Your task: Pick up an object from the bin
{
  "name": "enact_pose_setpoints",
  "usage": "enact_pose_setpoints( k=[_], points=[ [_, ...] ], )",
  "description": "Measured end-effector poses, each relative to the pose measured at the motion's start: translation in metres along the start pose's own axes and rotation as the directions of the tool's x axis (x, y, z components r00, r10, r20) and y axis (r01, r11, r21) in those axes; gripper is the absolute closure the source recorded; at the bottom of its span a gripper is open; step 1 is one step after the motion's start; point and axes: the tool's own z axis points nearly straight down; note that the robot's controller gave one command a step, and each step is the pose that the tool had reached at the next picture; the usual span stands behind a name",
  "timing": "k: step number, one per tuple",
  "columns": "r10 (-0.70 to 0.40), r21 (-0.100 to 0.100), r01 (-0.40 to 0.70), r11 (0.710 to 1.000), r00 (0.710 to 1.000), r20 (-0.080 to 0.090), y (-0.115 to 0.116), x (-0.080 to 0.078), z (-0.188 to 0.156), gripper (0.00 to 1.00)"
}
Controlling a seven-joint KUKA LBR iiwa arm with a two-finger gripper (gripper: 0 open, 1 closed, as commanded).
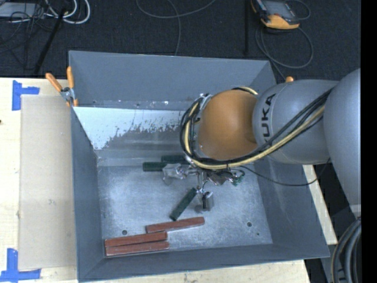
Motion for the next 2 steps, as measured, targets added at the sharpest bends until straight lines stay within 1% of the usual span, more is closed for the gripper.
enact_pose_setpoints(
  k=[1, 2],
  points=[
    [0.001, 0.000, -0.001, 1.000, 1.000, 0.000, 0.000, 0.000, 0.000, 1.00],
    [0.082, 0.008, -0.082, 0.997, 0.997, 0.009, -0.008, 0.009, -0.157, 1.00]
  ],
)
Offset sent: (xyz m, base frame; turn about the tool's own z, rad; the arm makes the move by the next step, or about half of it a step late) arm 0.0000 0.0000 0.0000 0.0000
